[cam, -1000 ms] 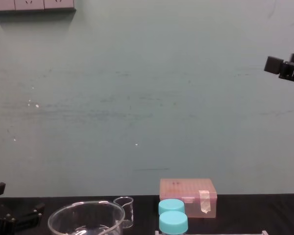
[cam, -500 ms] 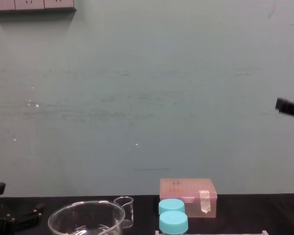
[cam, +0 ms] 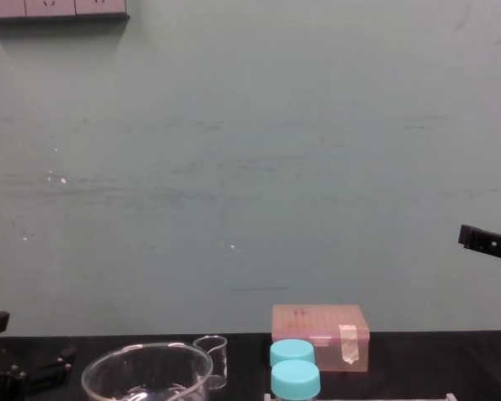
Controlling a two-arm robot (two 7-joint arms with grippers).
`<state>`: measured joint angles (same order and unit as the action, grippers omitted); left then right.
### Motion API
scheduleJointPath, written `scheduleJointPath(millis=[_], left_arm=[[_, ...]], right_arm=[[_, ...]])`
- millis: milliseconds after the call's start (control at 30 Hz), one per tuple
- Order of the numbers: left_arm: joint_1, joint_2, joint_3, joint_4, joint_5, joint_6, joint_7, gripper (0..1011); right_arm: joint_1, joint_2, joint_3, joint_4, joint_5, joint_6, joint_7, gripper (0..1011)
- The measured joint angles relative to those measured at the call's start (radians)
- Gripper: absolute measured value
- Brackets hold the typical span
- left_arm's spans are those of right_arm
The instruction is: Pick up the stirring rod with one hand, then place it down.
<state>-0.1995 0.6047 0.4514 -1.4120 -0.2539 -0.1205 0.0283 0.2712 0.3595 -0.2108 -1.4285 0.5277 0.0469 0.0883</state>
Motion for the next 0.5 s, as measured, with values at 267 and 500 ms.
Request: scheduleJointPath(millis=[267, 500], left_arm=[[0.000, 0.000, 0.000, 0.000, 0.000, 0.000, 0.000, 1005], [0.000, 0.000, 0.000, 0.000, 0.000, 0.000, 0.000, 1005]], right_arm=[[0.001, 0.000, 0.000, 0.000, 0.000, -0.001, 0.000, 1003], [0.003, 0.001, 0.000, 0.001, 0.000, -0.002, 0.000, 1003]])
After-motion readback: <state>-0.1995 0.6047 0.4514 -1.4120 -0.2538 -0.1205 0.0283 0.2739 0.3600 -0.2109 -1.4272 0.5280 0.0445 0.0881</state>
